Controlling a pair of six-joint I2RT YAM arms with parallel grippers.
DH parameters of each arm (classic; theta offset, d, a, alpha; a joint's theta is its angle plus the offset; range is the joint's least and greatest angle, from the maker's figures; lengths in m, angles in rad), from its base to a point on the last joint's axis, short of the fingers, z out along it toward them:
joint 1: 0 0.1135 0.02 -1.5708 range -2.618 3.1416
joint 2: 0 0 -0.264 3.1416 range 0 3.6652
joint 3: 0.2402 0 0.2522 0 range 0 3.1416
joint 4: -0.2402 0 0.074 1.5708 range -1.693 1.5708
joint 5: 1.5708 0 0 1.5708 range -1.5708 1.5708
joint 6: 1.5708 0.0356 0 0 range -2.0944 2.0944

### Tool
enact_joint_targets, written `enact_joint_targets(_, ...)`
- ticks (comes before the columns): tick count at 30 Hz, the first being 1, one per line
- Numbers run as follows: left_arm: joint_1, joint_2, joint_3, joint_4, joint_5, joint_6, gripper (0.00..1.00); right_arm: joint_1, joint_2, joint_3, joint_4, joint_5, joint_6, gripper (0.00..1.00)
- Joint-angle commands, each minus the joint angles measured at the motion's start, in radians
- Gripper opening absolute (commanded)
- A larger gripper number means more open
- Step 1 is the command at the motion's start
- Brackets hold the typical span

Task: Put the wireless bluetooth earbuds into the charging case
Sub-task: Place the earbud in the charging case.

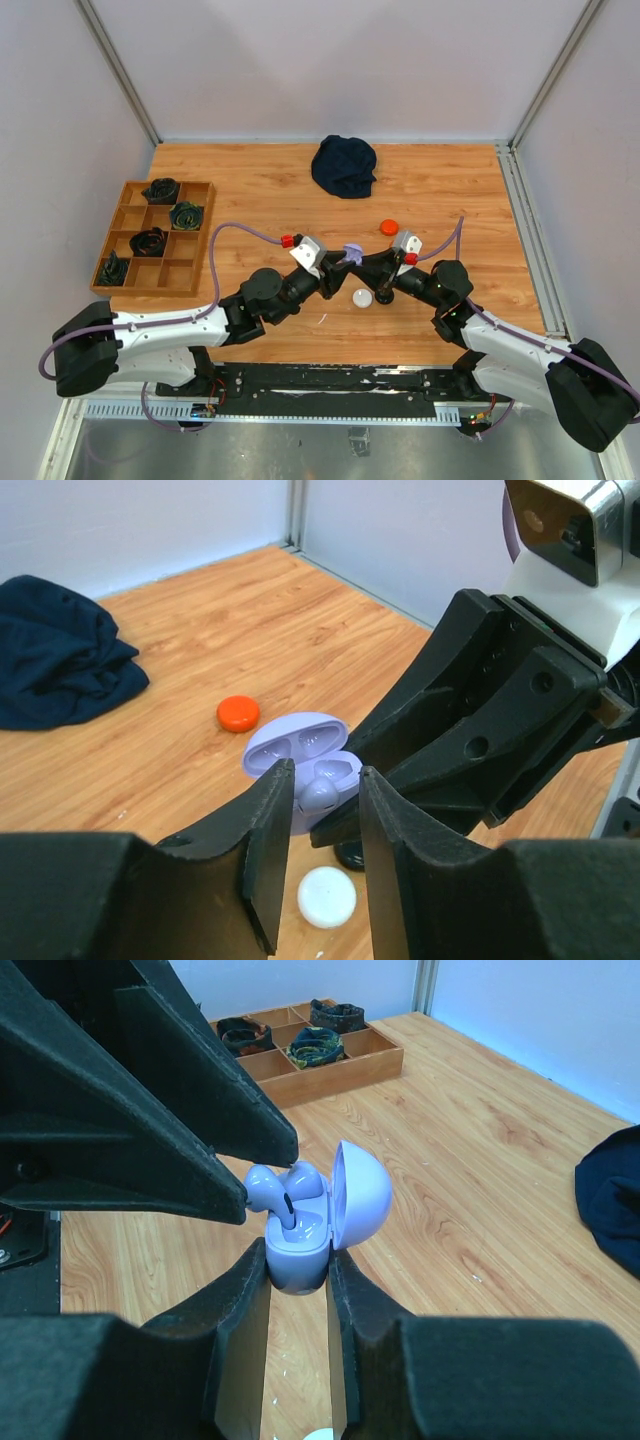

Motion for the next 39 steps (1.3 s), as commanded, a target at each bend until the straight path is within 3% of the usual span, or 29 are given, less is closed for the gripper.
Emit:
enact_joint_targets(1, -0.007, -0.037, 0.056, -0.071, 0.008, -0.066, 0.4, 0.011, -0.015, -0.003, 0.05, 0.006, -0.007, 0.06)
enact_joint_targets(15, -0.008, -0.031, 0.185, -0.346, 0.037, -0.224, 0.55, 0.011, -0.015, -0.002, 0.048, 0.003, -0.007, 0.06)
enact_joint_targets(26, -0.007, 0.036, 0.359, -0.645, 0.103, -0.338, 0.59, 0.011, -0.015, -0.002, 0.049, 0.002, -0.005, 0.06)
enact_joint_targets(39, -0.007, -0.054, 0.372, -0.692, 0.023, -0.341, 0.64, 0.011, 0.003, -0.001, 0.056, -0.001, -0.002, 0.06)
